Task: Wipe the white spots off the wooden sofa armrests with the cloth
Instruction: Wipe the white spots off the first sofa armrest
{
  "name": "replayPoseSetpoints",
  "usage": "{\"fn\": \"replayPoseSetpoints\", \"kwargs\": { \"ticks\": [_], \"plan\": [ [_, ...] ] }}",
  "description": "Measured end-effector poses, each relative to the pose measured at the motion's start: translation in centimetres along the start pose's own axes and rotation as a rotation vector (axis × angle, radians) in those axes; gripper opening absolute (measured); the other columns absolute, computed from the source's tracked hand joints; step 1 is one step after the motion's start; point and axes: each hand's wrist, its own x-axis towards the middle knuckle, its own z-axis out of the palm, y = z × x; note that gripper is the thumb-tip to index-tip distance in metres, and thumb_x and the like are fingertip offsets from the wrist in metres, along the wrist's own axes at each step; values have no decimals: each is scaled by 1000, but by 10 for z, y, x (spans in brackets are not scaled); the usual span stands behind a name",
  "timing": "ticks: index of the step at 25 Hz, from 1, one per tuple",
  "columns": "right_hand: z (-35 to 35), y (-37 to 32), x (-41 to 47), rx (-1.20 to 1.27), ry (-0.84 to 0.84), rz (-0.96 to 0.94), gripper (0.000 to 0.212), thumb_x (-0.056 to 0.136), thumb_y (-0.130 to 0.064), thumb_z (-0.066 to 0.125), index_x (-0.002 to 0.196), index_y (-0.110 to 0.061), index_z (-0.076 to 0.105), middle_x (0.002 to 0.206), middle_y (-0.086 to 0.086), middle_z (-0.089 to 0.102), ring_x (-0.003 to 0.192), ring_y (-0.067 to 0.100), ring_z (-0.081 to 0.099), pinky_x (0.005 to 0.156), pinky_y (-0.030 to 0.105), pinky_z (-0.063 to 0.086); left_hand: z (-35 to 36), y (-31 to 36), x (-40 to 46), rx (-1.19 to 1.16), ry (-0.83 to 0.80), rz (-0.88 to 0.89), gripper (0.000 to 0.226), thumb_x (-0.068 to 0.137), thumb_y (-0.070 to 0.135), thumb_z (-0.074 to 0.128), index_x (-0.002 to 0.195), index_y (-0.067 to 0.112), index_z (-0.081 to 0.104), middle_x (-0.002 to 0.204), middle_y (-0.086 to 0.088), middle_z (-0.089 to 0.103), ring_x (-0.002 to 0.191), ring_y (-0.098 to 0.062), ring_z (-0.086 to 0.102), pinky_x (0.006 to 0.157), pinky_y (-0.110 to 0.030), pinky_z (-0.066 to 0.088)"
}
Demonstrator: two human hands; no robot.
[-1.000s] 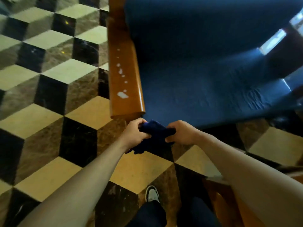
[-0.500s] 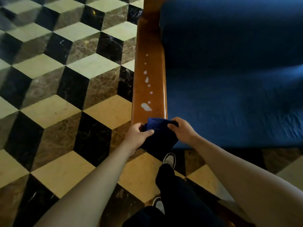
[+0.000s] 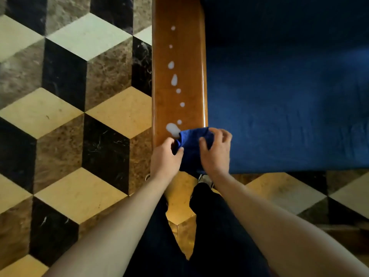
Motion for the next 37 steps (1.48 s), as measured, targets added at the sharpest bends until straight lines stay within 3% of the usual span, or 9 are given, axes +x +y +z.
{"fn": "replayPoseSetpoints", "kwargs": {
  "ticks": [3, 5, 9, 12, 16, 20, 25, 31, 37],
  "plan": [
    [44, -4, -24, -274, -180, 9, 87, 97, -70, 40, 164, -26, 4, 173, 8, -6, 159, 31, 2, 128, 47, 11, -9, -26, 12, 120, 7, 88, 21, 95, 38, 64, 95, 18, 59, 101, -1, 63, 85, -23, 62, 66, -37, 54],
    [59, -10, -21, -443, -135, 22, 94, 94, -79, 28, 161, -29, -14, 172, 12, -16, 158, 37, -6, 126, 54, 6, -21, -42, 22, 104, 60, 99, 25, 95, 43, 62, 100, 19, 56, 107, -3, 60, 87, -21, 58, 64, -32, 46],
    [56, -26, 33, -270, 47, 118, 97, 82, -85, 44, 159, -41, 4, 166, 7, 29, 141, 38, 45, 106, 53, 46, -42, -62, 64, -7, -16, -143, 42, 100, 50, 49, 128, 19, 50, 130, -10, 57, 100, -25, 58, 72, -35, 50],
    [37, -35, 73, 104, 54, 253, 89, 69, -85, 58, 146, -45, 37, 121, -14, 66, 113, 19, 67, 80, 30, 54, -42, -61, 104, -106, -181, -251, 63, 103, 59, 35, 151, 18, 42, 146, -9, 56, 124, -33, 58, 98, -43, 50],
    [31, -22, 71, 279, 28, 315, 74, 75, -81, 60, 137, -42, 53, 116, -17, 69, 107, 7, 68, 97, 39, 57, -35, -68, 126, -291, -198, -296, 68, 104, 61, 30, 151, 15, 47, 152, -10, 54, 135, -35, 53, 112, -53, 44],
    [44, -2, 6, -1, 80, 187, 75, 87, -74, 51, 155, -51, 27, 152, -7, 51, 132, 17, 55, 107, 47, 48, -44, -80, 124, -454, -243, -391, 75, 98, 67, 31, 150, 16, 49, 150, -11, 56, 133, -36, 55, 111, -56, 45],
    [84, -1, -60, -688, 72, -90, 69, 103, -67, 20, 163, -42, -3, 174, 2, -11, 159, 34, -11, 127, 55, 2, -57, -92, 133, -464, -267, -452, 78, 99, 69, 29, 155, 16, 42, 159, -10, 47, 142, -36, 47, 117, -56, 38],
    [147, -32, -71, -855, 20, -426, 66, 101, -51, 44, 162, -38, 24, 174, 8, 1, 157, 45, -3, 127, 59, -3, -67, -107, 144, -514, -255, -465, 75, 100, 65, 32, 155, 15, 43, 159, -11, 47, 142, -34, 47, 118, -54, 38],
    [168, -91, 13, -791, 126, -365, 84, 86, -12, 56, 162, -33, 25, 174, 6, -5, 157, 45, -8, 127, 60, 3, -68, -108, 150, -606, -310, -495, 74, 100, 66, 30, 152, 16, 48, 149, -13, 58, 132, -34, 58, 113, -55, 45]
  ]
}}
